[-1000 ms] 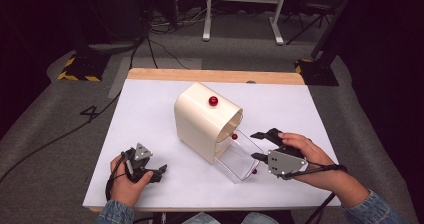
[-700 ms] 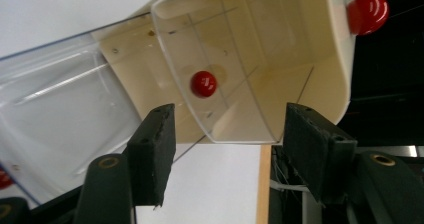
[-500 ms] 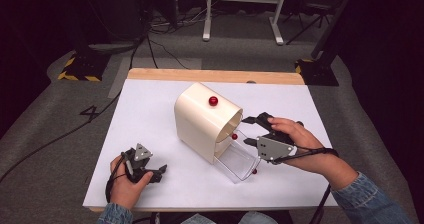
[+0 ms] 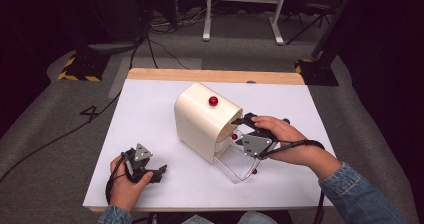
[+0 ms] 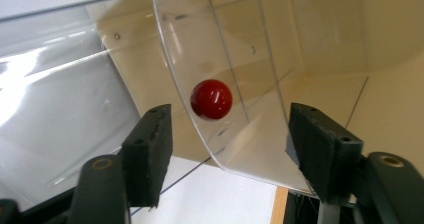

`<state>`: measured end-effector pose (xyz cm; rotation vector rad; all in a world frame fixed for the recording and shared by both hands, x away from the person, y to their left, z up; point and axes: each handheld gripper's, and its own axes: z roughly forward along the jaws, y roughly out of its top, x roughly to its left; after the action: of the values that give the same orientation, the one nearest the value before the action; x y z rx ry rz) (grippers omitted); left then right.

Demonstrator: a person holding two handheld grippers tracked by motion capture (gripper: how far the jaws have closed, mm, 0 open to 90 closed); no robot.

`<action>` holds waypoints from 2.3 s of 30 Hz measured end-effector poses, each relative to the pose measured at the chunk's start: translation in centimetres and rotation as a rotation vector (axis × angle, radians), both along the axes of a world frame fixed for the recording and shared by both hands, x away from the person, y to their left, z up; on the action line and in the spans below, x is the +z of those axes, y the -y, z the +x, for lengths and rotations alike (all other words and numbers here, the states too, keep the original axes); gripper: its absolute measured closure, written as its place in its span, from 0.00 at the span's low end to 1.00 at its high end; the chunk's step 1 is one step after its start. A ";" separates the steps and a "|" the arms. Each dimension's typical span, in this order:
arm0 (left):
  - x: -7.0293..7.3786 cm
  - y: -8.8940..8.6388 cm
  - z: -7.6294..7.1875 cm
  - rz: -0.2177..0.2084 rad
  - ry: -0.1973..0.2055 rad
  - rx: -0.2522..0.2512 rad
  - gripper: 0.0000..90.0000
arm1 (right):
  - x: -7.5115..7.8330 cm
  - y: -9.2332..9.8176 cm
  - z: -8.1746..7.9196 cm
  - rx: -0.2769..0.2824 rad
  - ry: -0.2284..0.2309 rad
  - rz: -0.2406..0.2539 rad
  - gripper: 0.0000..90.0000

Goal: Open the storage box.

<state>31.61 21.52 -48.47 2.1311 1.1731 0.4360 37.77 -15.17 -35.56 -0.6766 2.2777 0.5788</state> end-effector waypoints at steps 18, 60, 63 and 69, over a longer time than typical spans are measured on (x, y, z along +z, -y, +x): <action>0.0 0.0 0.0 0.000 0.000 0.000 0.15 | 0.4 2.9 -2.6 -0.003 -0.013 -0.020 0.44; 0.0 0.0 0.0 0.002 0.000 -0.002 0.15 | -0.8 6.2 -4.9 -0.042 -0.028 0.016 0.43; 0.0 0.0 0.0 0.001 -0.001 -0.002 0.15 | -0.8 6.2 -4.9 -0.041 -0.028 0.020 0.43; 0.0 0.0 0.0 0.000 -0.001 -0.001 0.15 | 0.2 7.2 -5.0 -0.068 -0.067 0.098 0.43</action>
<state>31.65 21.53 -48.46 2.1317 1.1720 0.4344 32.78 -22.34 -35.31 -0.5371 2.3071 0.6850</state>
